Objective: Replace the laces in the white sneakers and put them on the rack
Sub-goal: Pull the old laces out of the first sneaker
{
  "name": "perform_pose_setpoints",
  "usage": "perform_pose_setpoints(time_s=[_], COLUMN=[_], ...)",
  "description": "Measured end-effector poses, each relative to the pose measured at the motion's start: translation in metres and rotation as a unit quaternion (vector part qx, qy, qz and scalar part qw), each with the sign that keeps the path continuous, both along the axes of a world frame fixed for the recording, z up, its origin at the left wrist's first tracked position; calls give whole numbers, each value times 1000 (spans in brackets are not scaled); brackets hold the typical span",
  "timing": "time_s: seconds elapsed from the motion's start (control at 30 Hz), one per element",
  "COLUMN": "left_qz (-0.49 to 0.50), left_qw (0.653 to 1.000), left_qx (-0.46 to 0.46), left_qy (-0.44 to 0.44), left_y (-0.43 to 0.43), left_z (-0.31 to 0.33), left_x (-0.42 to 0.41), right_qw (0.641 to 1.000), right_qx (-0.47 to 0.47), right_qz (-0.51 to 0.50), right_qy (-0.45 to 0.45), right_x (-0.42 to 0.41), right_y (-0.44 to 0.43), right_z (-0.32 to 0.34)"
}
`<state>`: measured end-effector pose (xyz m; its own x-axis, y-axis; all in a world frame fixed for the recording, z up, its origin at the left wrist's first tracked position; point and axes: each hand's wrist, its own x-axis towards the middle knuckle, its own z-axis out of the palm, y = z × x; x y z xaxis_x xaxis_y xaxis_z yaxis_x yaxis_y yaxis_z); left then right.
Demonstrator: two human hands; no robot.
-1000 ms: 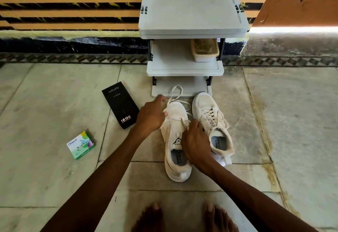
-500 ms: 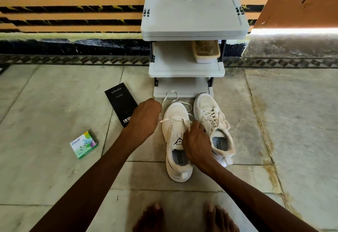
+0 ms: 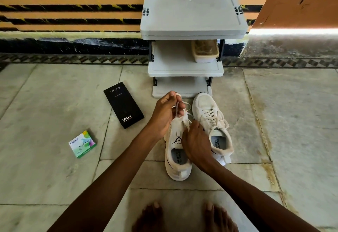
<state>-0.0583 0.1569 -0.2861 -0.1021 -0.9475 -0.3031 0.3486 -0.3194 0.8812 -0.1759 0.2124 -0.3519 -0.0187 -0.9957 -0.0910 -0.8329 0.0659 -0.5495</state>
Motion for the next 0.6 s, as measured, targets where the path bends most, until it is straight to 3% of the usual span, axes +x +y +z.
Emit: perform_pose_setpoints(time_s=[0.07,0.1,0.17,0.23,0.33,0.43,0.5,0.53,0.6], left_qz=[-8,-19,-73,-147,-203,-227,-245,-254,-267], left_qw=[980,953,879,783,637,543,524,535,612], left_qx=[-27,-65,-113,-122,-160,-179,-186,-183,-143], left_qy=[-195,-297,-457,-592,-726,-788,-794,-785,-731], left_y=[-3,-5,-7,-5,0,-3,-7,-10,-16], left_z=[-13,-20,-34,-46,-53,-48,-40,-34,-20], left_x=[-1,2,8,10,6,3,5,7,11], right_qw=[1000,1000,999,998,998,999,999,998,996], right_qx=[3,3,1,-2,-3,-1,3,-1,-3], right_qz=[1,7,36,52,48,40,40,51,67], right_qy=[-3,1,26,41,30,20,22,33,51], right_x=[-1,-1,0,1,0,-1,0,0,2], right_y=[0,1,2,3,4,3,3,4,6], right_z=[0,1,5,8,8,7,9,8,8])
